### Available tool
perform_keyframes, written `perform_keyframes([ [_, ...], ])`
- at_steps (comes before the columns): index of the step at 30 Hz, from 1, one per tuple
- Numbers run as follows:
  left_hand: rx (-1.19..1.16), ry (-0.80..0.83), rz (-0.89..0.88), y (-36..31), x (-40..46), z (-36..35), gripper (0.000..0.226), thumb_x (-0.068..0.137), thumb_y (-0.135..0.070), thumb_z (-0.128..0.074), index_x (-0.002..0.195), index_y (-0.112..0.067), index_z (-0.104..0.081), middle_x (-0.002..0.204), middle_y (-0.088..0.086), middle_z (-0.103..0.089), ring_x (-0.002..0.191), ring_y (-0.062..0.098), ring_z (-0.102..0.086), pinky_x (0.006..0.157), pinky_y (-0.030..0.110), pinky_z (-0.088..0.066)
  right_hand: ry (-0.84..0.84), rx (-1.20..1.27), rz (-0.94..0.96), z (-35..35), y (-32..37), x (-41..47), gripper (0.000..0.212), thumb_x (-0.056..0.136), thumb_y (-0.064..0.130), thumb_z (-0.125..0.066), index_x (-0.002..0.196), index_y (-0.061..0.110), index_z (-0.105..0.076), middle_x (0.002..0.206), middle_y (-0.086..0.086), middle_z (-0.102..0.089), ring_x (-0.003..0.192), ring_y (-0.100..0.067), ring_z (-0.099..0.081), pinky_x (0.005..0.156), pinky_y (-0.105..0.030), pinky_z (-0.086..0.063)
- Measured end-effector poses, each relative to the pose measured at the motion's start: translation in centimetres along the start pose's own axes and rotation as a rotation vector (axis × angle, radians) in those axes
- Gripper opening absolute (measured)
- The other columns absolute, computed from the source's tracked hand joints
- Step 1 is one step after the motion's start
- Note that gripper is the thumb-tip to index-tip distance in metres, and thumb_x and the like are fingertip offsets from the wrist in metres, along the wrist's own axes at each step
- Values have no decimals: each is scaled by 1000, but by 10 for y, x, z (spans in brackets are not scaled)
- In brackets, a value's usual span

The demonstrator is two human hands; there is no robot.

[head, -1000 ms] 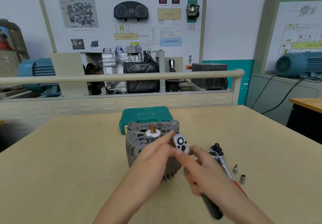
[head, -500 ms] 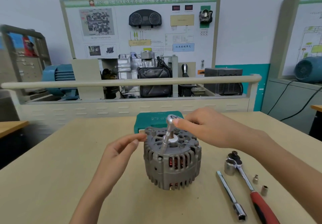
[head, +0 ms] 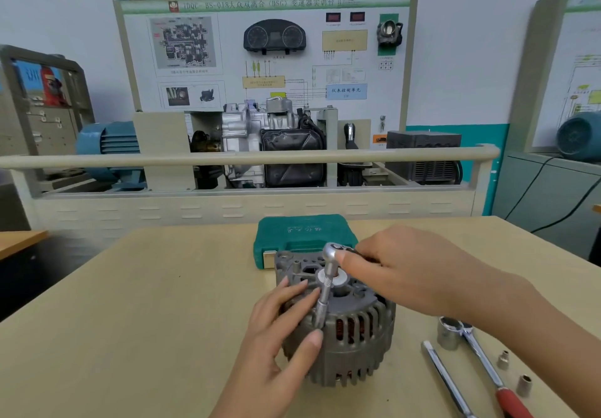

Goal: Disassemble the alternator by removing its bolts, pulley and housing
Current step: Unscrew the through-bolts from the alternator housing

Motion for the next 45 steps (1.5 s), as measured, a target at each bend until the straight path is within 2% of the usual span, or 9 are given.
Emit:
perform_keyframes([
  [3,85,-41,-51,-5,-2,-7,43,80,-72,-39,120,-78,-24,137,-35,-37,134,-10,-21,104,16,-21,-113,-139,29,0,2,-2,70,77,69,-4,65,19,-51,55,3,-50,44,-10,-40,42,-22,-27],
  [7,142,-154,-100,-15,1,-12,44,87,-72,-32,126,-56,-45,121,-21,-53,122,-4,-36,95,24,-28,-253,-205,4,-4,2,-4,69,74,73,11,63,26,-39,53,7,-40,46,-6,-38,43,-20,-21],
  [13,45,68,86,-22,26,-10,24,67,-70,-46,90,-77,-47,114,-42,-47,114,-13,-31,103,19,-18,-387,32,16,-12,0,-10,32,79,52,-26,67,26,-41,49,9,-37,49,-12,-41,46,-20,-29],
  [20,-134,223,67,-23,28,-14,33,64,-70,-49,96,-69,-55,106,-38,-60,117,-11,-39,109,40,-26,-495,114,178,-3,13,-30,25,85,36,-44,64,24,-36,50,12,-32,45,-8,-30,43,-18,-25],
  [28,-302,-15,89,-19,24,-11,25,60,-52,-65,84,-50,-72,91,-22,-71,100,-4,-58,86,11,-41,-367,-264,-77,4,41,7,30,91,32,-28,65,20,-34,50,6,-25,42,-11,-22,41,-24,-15],
  [32,-334,-41,155,-14,23,-12,17,61,-34,-75,77,-41,-75,87,-15,-72,92,-2,-61,79,11,-43,-201,-363,-156,-4,52,10,6,87,14,-51,87,16,-57,57,-1,-27,44,-17,-22,42,-22,-14],
  [34,-324,15,177,-11,24,-11,22,71,-20,-76,80,-40,-74,88,-17,-70,92,-1,-60,76,12,-41,-263,-399,-229,-2,58,7,18,69,22,-67,62,18,-51,47,1,-24,38,-17,-18,44,-17,-10],
  [39,-333,197,153,-10,24,-9,20,81,-42,-55,94,-43,-71,101,-24,-65,108,-3,-51,87,10,-36,-437,-316,-109,-2,51,4,27,77,32,-36,53,22,-40,41,6,-43,36,-14,-28,40,-20,-21],
  [45,-258,207,162,-7,24,-15,28,82,-52,-48,95,-38,-68,101,-29,-60,111,-5,-44,86,10,-33,-477,-179,3,-2,44,2,28,81,33,-36,55,23,-39,45,8,-43,40,-11,-33,40,-21,-22],
])
Point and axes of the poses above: each hand's wrist, its own x-axis towards the middle knuckle, its own z-axis out of the back of the hand, y = z × x, the point moved 5 cm from there along x, towards the middle knuckle
